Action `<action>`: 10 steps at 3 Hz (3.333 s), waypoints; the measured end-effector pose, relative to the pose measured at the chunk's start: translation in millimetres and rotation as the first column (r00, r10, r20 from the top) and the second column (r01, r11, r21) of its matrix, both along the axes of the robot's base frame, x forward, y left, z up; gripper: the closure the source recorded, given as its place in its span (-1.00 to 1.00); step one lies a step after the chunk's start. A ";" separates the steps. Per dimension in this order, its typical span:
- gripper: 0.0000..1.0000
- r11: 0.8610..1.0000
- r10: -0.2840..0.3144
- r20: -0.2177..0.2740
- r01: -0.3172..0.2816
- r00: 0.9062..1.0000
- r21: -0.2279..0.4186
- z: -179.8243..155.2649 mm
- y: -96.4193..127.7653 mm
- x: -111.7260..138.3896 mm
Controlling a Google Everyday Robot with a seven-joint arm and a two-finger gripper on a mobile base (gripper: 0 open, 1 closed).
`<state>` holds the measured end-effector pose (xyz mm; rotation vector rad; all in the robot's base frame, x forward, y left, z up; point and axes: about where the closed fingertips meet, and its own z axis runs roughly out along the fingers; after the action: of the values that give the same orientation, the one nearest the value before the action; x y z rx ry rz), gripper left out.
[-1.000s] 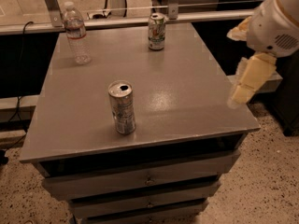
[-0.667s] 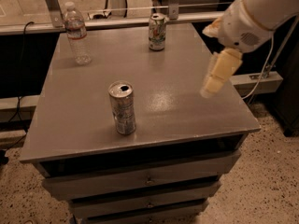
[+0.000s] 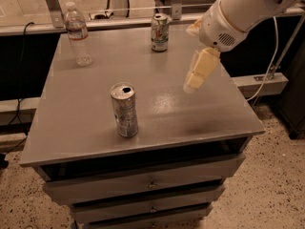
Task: Move water bottle near 7up can
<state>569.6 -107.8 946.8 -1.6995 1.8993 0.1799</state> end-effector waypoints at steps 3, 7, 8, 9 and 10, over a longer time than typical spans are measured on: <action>-1.00 0.964 0.052 0.068 -0.068 0.996 0.258 -6.4 86.8 92.6; -1.00 0.784 0.055 0.048 -0.074 0.997 0.616 -4.0 294.0 190.8; -1.00 0.742 0.055 0.030 -0.061 0.998 0.668 -5.1 325.4 190.3; -0.71 0.723 0.023 0.026 -0.035 0.999 0.690 -9.5 340.8 195.5; -0.21 0.711 -0.032 0.029 0.002 0.999 0.703 -15.3 337.3 205.6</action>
Offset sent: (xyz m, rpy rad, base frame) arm 0.0945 0.0790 -0.0070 0.2901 -0.0819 0.0634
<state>775.2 229.5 931.6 -1.1342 1.5145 0.7603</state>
